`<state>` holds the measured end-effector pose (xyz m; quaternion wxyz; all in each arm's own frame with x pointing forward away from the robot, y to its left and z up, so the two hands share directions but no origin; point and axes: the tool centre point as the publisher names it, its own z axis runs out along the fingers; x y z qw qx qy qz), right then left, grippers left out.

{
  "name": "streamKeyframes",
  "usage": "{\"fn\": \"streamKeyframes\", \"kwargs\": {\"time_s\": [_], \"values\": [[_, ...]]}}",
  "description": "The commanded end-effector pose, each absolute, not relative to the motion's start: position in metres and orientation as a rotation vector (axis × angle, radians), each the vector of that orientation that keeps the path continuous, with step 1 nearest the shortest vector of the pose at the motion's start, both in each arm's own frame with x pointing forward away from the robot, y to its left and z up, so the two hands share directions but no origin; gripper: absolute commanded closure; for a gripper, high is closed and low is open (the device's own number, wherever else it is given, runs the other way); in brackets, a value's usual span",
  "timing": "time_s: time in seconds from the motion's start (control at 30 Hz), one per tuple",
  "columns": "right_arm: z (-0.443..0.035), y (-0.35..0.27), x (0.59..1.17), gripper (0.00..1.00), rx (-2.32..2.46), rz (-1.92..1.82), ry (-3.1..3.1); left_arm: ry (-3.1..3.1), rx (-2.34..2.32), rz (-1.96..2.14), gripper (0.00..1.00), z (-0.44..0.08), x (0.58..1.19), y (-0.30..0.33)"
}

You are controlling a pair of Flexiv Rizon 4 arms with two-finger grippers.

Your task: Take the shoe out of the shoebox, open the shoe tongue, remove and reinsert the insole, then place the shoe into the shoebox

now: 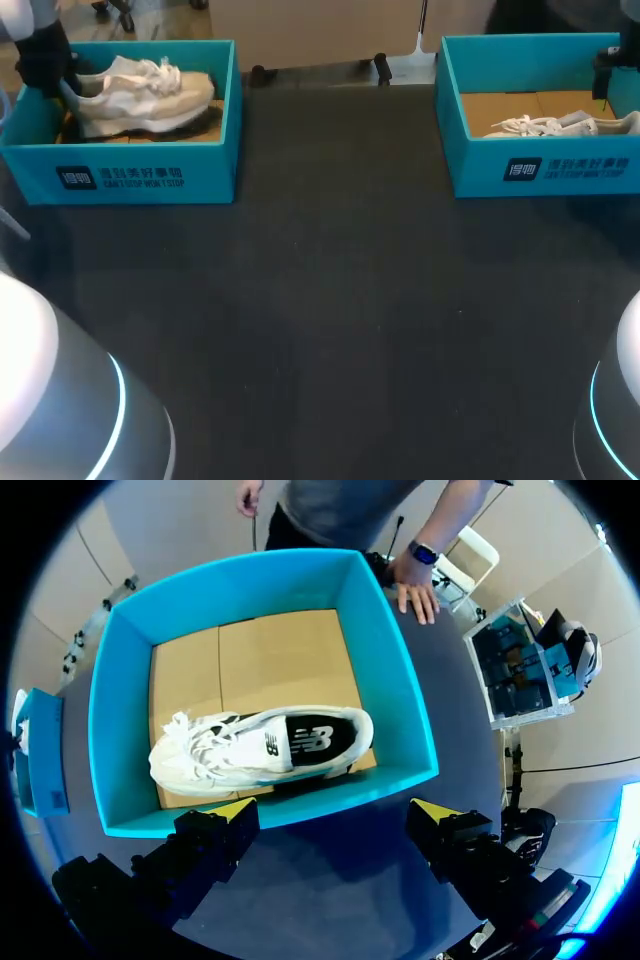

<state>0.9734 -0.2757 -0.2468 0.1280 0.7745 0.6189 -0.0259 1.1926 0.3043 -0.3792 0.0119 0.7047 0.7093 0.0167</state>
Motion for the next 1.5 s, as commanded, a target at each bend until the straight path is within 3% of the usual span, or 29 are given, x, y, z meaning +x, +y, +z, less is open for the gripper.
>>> {"fn": "streamKeyframes", "kwargs": {"time_s": [0.03, 1.13, 1.5], "values": [[-0.247, -0.276, 0.973, 0.00, 2.252, -0.073, 1.799, 2.213, 2.219, 0.058, 1.00, -0.374, 1.194, 0.303], [-0.247, -0.276, 0.973, 0.00, 2.252, -0.073, 1.799, 2.175, 2.260, 0.204, 1.00, -0.220, 1.138, 0.306], [-0.247, -0.276, 0.973, 0.00, 2.252, -0.073, 1.799, 2.177, 2.252, 0.206, 1.00, -0.213, 1.130, 0.305]]}}
